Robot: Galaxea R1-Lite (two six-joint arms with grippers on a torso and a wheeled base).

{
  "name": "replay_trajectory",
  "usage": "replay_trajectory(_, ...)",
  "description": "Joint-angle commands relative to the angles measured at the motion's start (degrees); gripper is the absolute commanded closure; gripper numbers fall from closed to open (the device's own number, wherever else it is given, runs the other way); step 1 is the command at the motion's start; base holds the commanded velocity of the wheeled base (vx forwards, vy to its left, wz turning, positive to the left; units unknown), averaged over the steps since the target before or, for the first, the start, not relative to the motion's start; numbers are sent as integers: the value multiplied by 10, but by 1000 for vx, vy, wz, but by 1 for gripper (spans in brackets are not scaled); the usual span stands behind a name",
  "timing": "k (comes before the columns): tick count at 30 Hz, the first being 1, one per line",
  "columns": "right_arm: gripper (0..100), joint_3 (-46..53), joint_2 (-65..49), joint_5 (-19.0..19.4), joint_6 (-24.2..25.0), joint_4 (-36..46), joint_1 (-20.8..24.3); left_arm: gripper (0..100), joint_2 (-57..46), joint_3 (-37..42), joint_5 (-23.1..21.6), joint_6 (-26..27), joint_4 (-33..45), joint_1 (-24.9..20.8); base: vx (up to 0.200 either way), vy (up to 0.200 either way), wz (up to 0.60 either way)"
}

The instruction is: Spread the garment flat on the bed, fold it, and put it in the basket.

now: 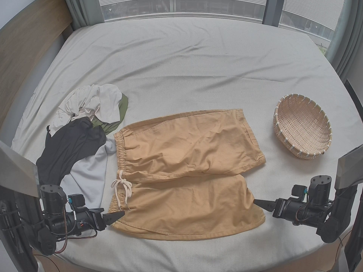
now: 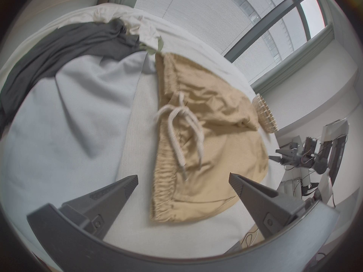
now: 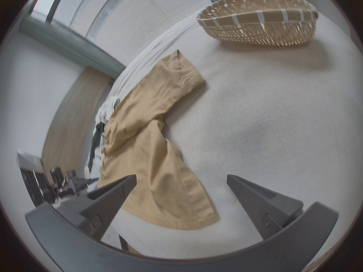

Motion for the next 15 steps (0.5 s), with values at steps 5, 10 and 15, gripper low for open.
replay_trajectory(5, 0, -69, 44, 7, 35, 0, 17, 0, -54, -15, -9, -14, 0, -85, 0, 0, 0)
replay_trajectory(10, 0, -77, 64, 12, 66, 0, 23, 0, -23, -36, -6, -14, 0, -117, 0, 0, 0)
replay_trajectory(15, 0, -78, 81, 34, 74, 0, 25, 0, 4, -60, -3, -13, 0, -122, 0, 0, 0)
